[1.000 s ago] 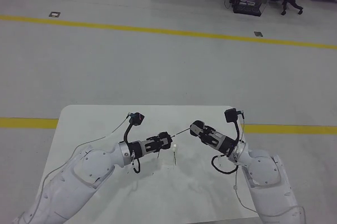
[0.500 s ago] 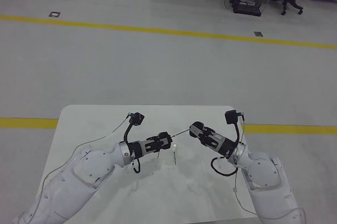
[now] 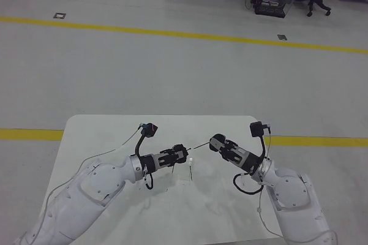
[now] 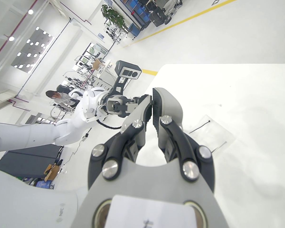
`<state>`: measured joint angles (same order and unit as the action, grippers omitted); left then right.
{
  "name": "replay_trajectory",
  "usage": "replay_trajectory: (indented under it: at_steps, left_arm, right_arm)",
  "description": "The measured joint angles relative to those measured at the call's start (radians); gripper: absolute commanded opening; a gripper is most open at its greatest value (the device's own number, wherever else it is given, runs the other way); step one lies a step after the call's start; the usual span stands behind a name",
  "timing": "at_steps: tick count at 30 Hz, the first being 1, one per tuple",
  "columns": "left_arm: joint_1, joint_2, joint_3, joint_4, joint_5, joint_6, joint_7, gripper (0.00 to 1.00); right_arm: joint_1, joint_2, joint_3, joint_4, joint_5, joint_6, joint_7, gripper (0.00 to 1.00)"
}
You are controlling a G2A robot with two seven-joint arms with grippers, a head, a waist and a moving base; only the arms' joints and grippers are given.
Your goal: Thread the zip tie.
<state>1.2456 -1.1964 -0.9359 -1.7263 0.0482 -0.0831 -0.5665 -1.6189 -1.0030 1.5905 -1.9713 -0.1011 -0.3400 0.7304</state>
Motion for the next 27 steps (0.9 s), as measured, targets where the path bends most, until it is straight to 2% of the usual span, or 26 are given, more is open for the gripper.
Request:
replay_trajectory:
  at_steps: [27]
  left_arm:
    - [0.000,0.000,0.000,0.000,0.000,0.000,0.000,0.00]
  right_arm:
    - [0.001,0.008,-0.033,0.013,-0.024,0.000,-0.043,0.00]
